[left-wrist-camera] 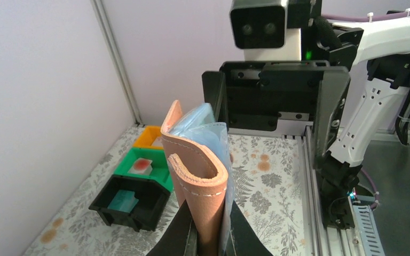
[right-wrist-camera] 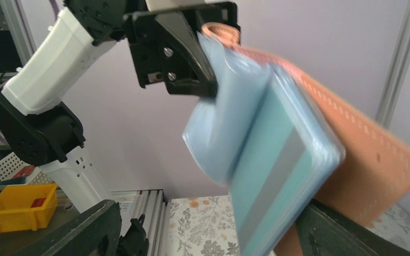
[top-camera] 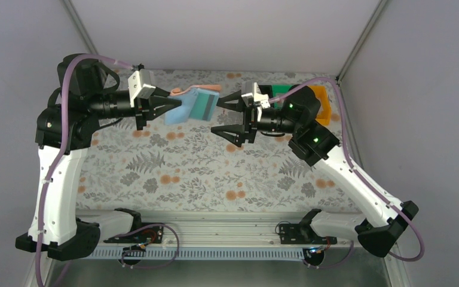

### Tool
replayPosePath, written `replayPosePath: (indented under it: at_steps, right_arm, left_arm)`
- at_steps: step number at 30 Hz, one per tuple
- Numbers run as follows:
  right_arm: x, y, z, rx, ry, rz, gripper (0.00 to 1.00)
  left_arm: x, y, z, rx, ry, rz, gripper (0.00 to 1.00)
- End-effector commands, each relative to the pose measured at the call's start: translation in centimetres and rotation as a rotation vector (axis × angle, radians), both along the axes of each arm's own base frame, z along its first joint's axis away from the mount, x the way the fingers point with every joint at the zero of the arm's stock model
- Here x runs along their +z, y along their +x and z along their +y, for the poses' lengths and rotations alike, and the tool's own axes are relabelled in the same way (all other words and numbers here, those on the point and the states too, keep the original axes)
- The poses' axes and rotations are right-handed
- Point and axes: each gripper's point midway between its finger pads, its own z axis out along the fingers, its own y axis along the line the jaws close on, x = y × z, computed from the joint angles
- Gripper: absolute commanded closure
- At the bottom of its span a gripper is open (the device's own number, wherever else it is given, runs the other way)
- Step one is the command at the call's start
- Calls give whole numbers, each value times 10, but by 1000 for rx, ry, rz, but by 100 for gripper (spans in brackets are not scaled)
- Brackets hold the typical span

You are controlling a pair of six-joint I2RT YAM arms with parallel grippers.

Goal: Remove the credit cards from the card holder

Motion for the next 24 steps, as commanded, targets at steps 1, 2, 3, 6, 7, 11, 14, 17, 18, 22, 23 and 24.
replayPosePath:
  at_steps: [1, 2, 3, 6, 7, 11, 14, 17, 18, 22, 23, 24]
  right_arm:
    - [19, -12, 0, 63, 26, -25, 18]
    - [18, -13, 0, 72, 23, -21, 19]
    - [18, -15, 1, 86, 22, -18, 20]
    - [16, -21, 3, 131, 16, -10, 24]
    - [15, -23, 4, 144, 13, -5, 26]
    - [11, -18, 11, 138, 8, 21, 28]
    - [12, -5, 23, 85, 12, 51, 33]
    - [16, 1, 34, 61, 17, 45, 35]
    - [16, 2, 36, 55, 19, 39, 35]
    - [16, 7, 40, 12, 29, 31, 43]
    - [14, 9, 41, 7, 26, 34, 46]
    - [13, 9, 42, 7, 24, 35, 49]
  left_arm:
    - [-4, 7, -1, 8, -15, 25, 98]
    - [-5, 11, -1, 25, -14, 32, 98]
    - [-6, 15, 0, 39, -11, 32, 98]
    - [-7, 20, 0, 53, -9, 33, 98]
    - [-6, 21, 0, 54, -11, 33, 98]
    - [-8, 24, -1, 55, -14, 45, 98]
    - [-10, 24, -3, 38, -19, 56, 97]
    - [-10, 24, -3, 36, -20, 59, 98]
    - [-10, 23, -3, 35, -20, 56, 98]
    - [-9, 20, -3, 21, -22, 53, 98]
    - [-9, 19, -4, 16, -23, 55, 98]
    - [-9, 19, -4, 13, -24, 54, 98]
